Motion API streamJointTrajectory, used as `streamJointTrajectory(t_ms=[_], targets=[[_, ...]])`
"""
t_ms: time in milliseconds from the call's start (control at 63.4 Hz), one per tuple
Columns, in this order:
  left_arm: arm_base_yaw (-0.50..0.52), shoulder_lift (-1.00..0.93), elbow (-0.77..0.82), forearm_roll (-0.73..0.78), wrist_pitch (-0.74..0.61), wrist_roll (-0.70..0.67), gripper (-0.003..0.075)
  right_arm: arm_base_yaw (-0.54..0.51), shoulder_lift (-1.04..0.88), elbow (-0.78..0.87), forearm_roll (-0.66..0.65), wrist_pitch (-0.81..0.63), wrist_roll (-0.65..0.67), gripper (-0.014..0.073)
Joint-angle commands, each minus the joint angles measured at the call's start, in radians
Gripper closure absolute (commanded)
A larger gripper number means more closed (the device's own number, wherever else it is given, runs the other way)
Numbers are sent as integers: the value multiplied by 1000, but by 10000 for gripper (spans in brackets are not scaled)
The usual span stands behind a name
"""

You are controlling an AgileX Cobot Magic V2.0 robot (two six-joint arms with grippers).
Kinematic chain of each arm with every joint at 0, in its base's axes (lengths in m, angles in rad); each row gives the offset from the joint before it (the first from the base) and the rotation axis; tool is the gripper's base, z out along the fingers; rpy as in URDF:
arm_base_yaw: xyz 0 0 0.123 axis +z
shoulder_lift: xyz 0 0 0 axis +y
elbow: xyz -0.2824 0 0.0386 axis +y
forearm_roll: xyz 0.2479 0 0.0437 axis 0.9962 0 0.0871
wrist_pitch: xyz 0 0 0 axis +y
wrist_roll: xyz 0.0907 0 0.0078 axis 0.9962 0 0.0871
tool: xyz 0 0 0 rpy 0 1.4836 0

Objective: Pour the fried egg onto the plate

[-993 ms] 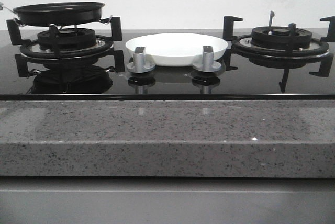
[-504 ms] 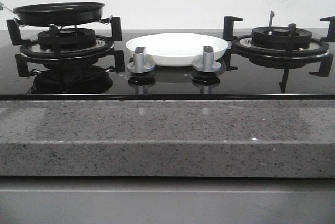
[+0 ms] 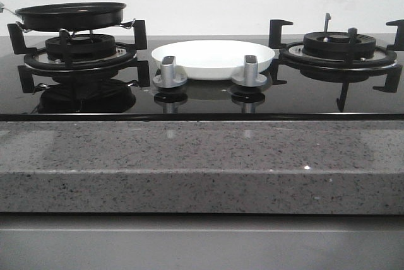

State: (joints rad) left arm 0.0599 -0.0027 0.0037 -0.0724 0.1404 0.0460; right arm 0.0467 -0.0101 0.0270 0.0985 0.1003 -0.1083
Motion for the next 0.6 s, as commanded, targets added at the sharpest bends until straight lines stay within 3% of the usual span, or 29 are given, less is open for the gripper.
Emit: streamJointTrajectory(t_ms=[0,583], targets=[[0,0,5,-11,-174,-10,741,-4,-17,-5,-4,-125,1,712],[0,0,5,-4,-223,-10,741,-4,-17,-5,-4,-148,1,712]])
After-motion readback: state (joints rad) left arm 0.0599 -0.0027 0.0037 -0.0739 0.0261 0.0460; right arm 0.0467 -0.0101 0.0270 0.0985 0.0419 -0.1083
